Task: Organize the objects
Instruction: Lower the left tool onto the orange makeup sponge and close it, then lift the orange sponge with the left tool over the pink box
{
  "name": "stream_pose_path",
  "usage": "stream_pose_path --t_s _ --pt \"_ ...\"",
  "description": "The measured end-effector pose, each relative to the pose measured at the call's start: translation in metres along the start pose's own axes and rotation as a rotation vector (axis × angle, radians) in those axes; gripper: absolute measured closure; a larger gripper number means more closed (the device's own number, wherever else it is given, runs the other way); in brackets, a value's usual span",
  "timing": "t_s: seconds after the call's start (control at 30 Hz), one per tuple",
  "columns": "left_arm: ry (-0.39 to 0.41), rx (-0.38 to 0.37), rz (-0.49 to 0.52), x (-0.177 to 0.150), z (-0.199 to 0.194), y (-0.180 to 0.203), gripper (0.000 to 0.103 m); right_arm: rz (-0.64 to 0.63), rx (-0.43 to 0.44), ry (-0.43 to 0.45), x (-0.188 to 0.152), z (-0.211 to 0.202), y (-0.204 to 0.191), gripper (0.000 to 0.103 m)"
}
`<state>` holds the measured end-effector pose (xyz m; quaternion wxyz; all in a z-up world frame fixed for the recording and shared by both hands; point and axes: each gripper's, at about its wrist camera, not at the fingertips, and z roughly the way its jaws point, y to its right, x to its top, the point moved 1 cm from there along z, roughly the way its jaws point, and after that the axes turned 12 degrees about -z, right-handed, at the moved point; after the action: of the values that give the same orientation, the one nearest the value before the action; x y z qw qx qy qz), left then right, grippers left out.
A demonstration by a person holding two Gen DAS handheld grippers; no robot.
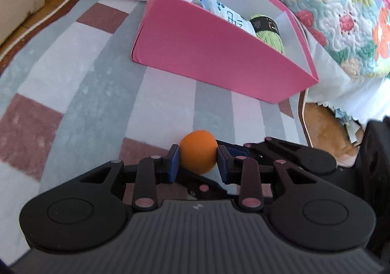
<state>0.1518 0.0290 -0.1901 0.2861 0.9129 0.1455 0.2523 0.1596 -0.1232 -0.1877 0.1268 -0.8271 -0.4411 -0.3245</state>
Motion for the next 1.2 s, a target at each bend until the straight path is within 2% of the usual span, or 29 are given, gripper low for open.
stream_pose_path --t_s 0.13,0.23,0.37,0.43,0.7,1.0,1.13,1.2 --pt "-0.037 -0.06 -0.016 -0.006 -0.023 0.015 0.073 -0.02 0.007 -0.035 -0.008 -0.022 -0.003 0.055" --pt "-0.019 -0.029 0.059 -0.007 -0.033 0.032 0.073 -0.039 0.022 -0.002 -0.001 -0.033 -0.005 0.056" --pt "-0.031 -0.054 0.04 -0.005 -0.043 0.037 0.073 -0.028 0.033 0.01 0.002 -0.045 -0.002 0.058" --pt "-0.042 -0.036 0.023 -0.004 -0.049 0.039 0.073 -0.047 0.027 0.016 0.005 -0.053 -0.005 0.058" --pt "-0.055 -0.045 0.034 0.004 -0.082 0.059 0.073 -0.112 0.011 0.038 0.027 -0.082 -0.019 0.059" --pt "-0.037 0.014 0.063 0.045 -0.115 0.099 0.073 -0.147 -0.023 0.068 0.076 -0.104 -0.01 0.059" --pt "-0.013 0.042 0.096 0.07 -0.125 0.115 0.073 -0.133 -0.003 0.092 0.104 -0.11 0.005 0.059" --pt "0.001 0.055 0.152 0.082 -0.127 0.124 0.073 -0.125 0.021 0.11 0.116 -0.11 0.015 0.058"
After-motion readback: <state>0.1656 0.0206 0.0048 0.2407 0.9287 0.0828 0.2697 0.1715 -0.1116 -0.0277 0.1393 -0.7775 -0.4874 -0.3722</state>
